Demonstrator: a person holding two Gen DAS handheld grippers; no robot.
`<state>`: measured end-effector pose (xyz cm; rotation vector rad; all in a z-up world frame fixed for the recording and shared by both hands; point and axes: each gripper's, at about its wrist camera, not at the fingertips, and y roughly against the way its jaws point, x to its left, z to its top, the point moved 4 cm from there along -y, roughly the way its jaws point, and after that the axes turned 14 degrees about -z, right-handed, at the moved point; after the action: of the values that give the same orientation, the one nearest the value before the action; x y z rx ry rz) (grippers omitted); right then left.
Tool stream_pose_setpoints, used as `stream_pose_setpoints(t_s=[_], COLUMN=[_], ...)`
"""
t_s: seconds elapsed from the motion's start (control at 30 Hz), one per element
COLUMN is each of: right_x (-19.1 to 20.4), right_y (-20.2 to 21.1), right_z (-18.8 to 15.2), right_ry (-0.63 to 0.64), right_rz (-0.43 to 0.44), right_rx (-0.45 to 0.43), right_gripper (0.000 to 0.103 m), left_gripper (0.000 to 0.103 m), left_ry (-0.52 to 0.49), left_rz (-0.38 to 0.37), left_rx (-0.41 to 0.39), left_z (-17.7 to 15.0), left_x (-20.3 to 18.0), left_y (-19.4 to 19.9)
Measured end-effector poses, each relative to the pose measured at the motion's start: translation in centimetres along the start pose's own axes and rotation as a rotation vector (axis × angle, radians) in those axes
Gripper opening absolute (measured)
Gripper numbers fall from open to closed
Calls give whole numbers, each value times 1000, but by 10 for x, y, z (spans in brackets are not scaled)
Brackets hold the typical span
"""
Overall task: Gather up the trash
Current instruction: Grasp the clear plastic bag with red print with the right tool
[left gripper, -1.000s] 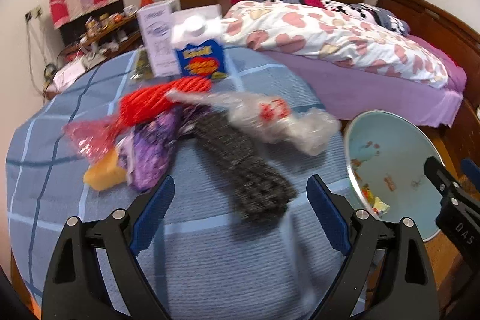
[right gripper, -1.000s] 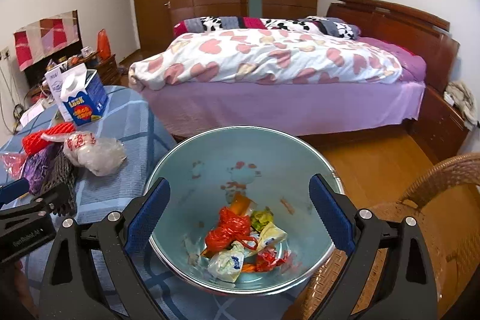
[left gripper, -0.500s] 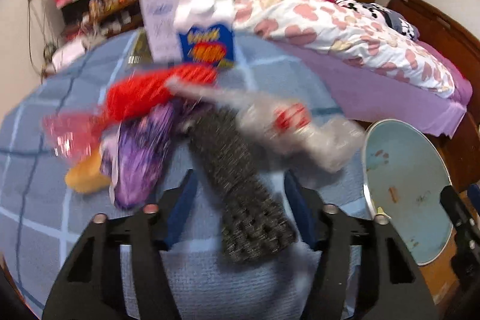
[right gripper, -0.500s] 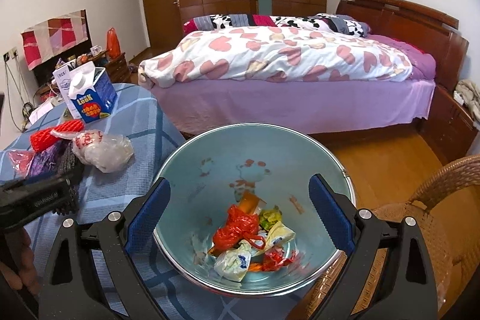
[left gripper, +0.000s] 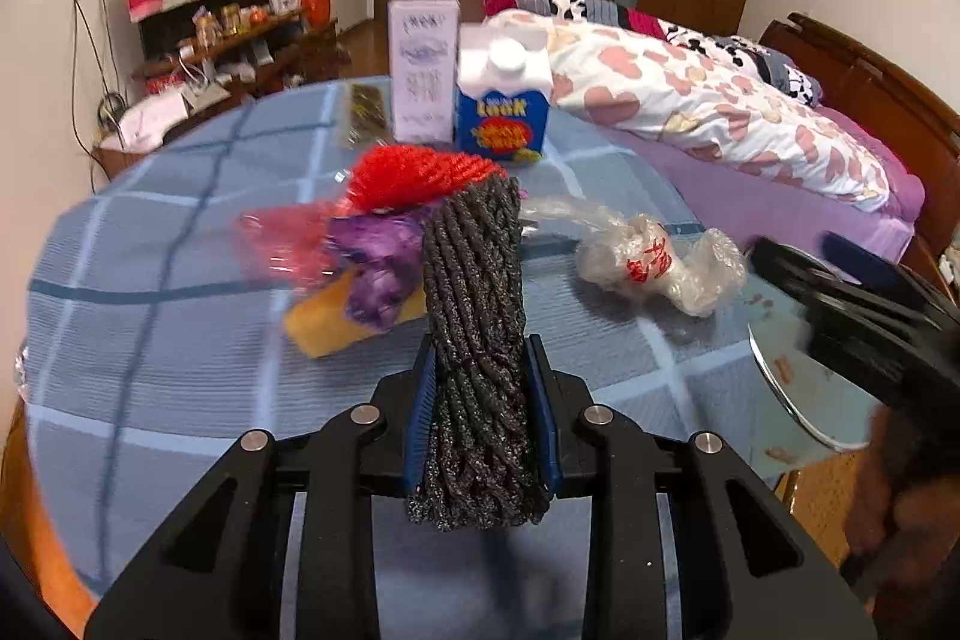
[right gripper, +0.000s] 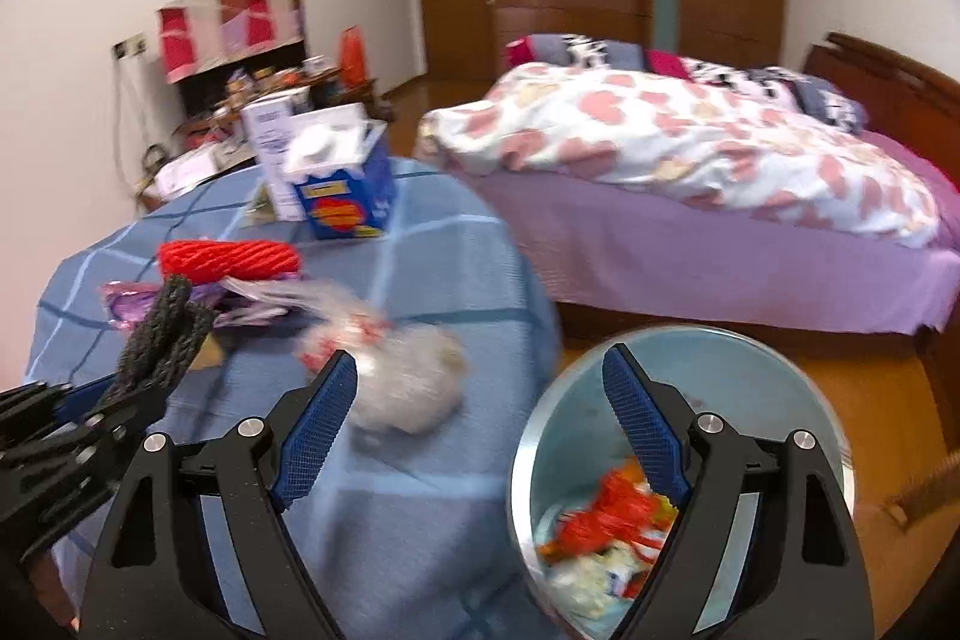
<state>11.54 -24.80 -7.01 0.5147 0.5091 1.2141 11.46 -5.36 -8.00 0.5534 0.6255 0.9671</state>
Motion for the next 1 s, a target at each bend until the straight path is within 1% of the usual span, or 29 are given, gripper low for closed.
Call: stream_pose_setpoints(t_s=[0.1, 0.17, 0.23, 0.3, 0.33, 0.37, 0.43, 0.47, 0.57, 0.7, 0.8, 0.93, 1.0], right_x=[21, 33, 44, 52, 56, 60, 61, 63, 60, 47, 35, 21, 15], right_y=[-19, -32, -45, -54, -56, -58, -55, -52, -40, -11, 9, 33, 43], right_z=[3, 2, 0, -5, -8, -11, -14, -16, -18, -18, -20, -24, -26], right_ry=[29, 62, 101, 135, 144, 152, 171, 184, 162, 95, 41, 11, 1], right_rz=[33, 29, 21, 28, 49, 68, 55, 51, 68, 71, 76, 53, 40], right_rx=[42, 69, 96, 121, 140, 159, 145, 139, 132, 78, 56, 15, -2], right_gripper=[83, 83, 80, 66, 52, 48, 42, 38, 36, 36, 36, 36, 36], left_gripper=[28, 28, 28, 28, 28, 28, 28, 28, 28, 28, 28, 28, 28], left_ry=[-21, -25, -20, -18, -19, -19, -8, -4, -7, -28, -50, -92, -107], left_rz=[3, 7, -1, -10, -9, -6, -1, 2, 20, 42, 60, 100, 107], left_rx=[-17, -32, -45, -65, -73, -81, -91, -93, -96, -96, -95, -107, -110], left_z=[-1, 0, 3, 5, 7, 8, 9, 9, 9, 9, 9, 10, 11], left_x=[6, 9, 12, 14, 14, 15, 17, 19, 21, 16, 8, -6, -12], left_y=[18, 27, 33, 41, 44, 46, 49, 50, 51, 49, 47, 50, 51])
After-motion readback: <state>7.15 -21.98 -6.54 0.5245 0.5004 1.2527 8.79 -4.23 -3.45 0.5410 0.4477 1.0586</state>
